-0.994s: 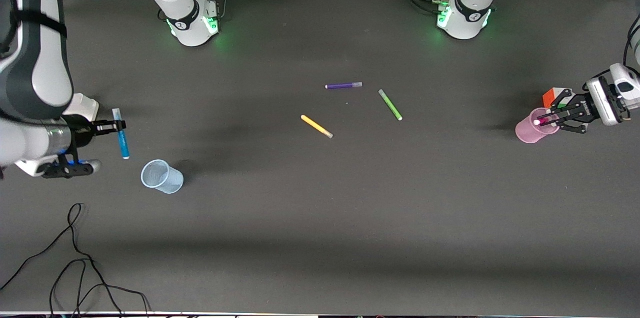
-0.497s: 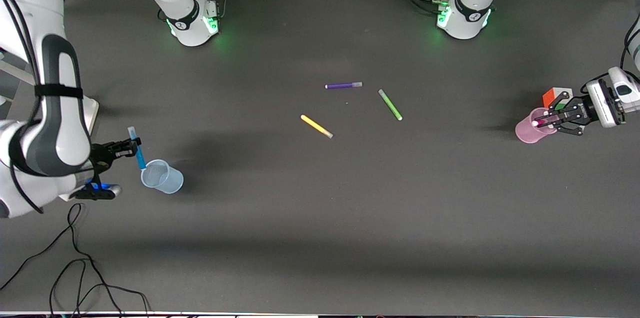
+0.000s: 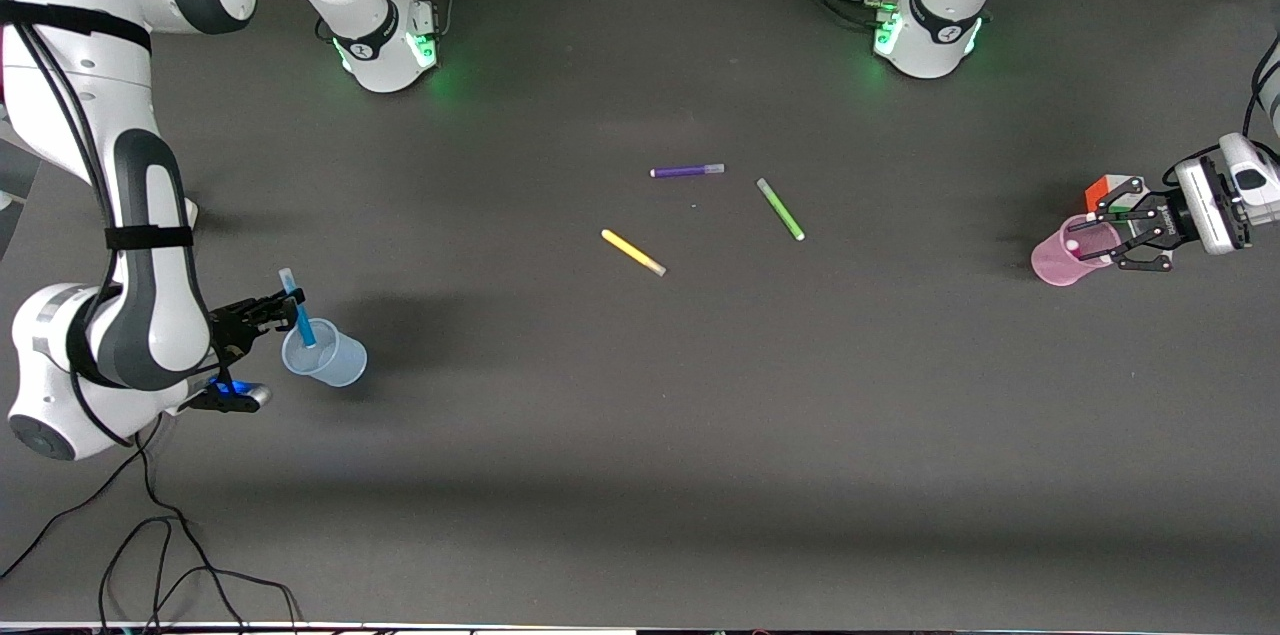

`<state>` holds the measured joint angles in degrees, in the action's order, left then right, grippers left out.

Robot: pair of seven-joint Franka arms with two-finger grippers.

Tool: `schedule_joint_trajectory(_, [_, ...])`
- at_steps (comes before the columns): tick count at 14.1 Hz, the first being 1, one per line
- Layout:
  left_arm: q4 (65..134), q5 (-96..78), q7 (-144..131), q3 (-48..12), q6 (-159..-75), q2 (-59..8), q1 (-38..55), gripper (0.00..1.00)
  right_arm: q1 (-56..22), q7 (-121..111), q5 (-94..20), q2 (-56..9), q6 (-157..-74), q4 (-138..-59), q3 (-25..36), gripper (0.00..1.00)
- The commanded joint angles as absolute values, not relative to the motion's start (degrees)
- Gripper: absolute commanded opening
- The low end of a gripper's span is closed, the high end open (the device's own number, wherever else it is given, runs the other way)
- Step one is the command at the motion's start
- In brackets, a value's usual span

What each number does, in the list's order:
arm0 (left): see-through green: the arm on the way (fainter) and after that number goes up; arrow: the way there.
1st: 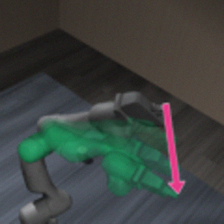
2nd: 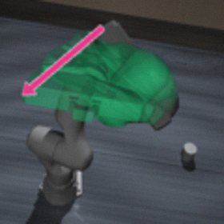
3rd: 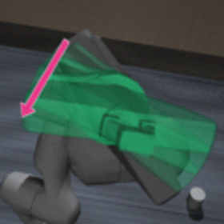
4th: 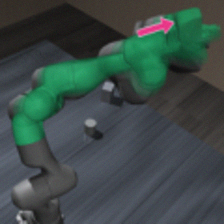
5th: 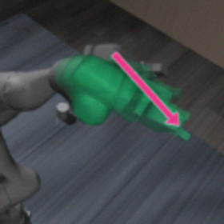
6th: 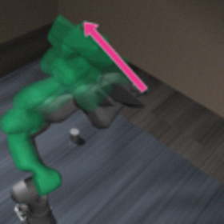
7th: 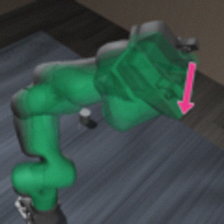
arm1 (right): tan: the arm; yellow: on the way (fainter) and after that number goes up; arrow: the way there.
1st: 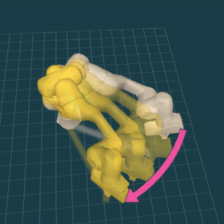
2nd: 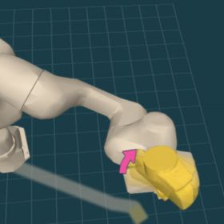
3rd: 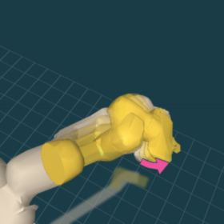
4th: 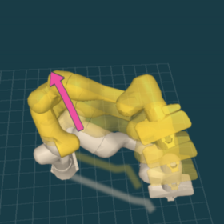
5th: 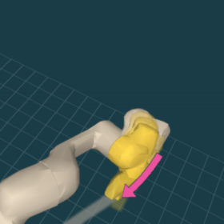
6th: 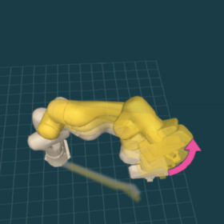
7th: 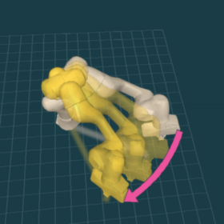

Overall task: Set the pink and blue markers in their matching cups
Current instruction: 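Open both grippers to release the markers into the cups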

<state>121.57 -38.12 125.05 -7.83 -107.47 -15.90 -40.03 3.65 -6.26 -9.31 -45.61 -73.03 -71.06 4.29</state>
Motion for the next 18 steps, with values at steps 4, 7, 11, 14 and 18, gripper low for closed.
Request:
schedule_joint_trajectory(4, [114.18,-32.54,101.23,-8.61,-100.12,-11.01,-37.37,0.37,4.31,-6.68,-10.63,-46.41,-71.72,-68.64,3.69,1.0])
schedule_joint_trajectory(7, [109.88,-25.95,80.75,-8.61,-95.9,-4.68,-31.31,0.37,3.69,-6.5,-10.46,-44.74,-71.63,-67.16,3.78,1.0])
schedule_joint_trajectory(11, [102.68,-18.39,56.13,-8.7,-92.38,-1.93,-21.91,0.38,2.02,-0.8,-9.49,-37.29,-72.5,-66.79,4.13,1.0])
schedule_joint_trajectory(14, [97.48,-12.41,41.1,-8.88,-90.7,-2.29,-14.87,0.38,0.53,0.86,-6.69,-31.04,-74.18,-67.85,4.13,1.0])
schedule_joint_trajectory(18, [93.35,-4.68,25.43,-8.88,-89.91,-3.43,-6.79,0.38,-0.44,5.62,-5.98,-22.17,-76.54,-72.4,4.13,1.0])
